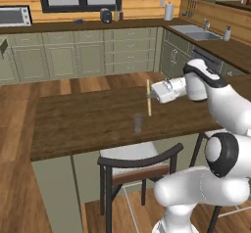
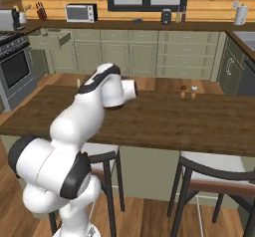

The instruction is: Take a straw from the drawer in front and place it inside the glass cup on the dining counter.

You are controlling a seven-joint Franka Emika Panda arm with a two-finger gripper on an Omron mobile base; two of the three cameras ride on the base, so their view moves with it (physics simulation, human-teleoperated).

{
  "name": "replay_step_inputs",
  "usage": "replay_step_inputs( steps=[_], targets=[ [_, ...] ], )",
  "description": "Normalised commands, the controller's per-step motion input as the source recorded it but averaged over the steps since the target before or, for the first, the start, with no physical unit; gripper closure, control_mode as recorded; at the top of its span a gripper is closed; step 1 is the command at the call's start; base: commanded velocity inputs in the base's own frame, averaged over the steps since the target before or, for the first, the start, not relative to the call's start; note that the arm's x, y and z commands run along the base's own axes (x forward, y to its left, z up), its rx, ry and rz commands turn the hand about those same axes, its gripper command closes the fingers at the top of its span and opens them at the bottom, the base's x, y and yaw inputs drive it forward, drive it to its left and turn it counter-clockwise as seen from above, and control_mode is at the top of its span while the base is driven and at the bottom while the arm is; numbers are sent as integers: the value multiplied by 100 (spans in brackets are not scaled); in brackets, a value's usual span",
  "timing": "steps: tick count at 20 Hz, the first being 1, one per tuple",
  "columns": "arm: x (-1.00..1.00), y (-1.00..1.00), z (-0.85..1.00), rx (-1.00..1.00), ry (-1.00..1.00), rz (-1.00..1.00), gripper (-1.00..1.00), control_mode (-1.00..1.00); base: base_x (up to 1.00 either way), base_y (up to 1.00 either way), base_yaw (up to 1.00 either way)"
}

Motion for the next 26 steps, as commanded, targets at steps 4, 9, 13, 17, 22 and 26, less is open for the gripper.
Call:
replay_step_inputs(
  steps=[4,9,13,17,22,26],
  targets=[
    [85,1,-16,4,0,13,100,-100,0,0,0],
    [42,0,-34,0,0,9,100,-100,0,0,0],
    [15,0,-45,0,1,7,100,-100,0,0,0],
    [19,0,-41,0,2,7,100,-100,0,0,0],
    [34,0,-15,0,0,6,100,-100,0,0,0],
    [39,2,-9,0,0,6,100,-100,0,0,0]
  ],
)
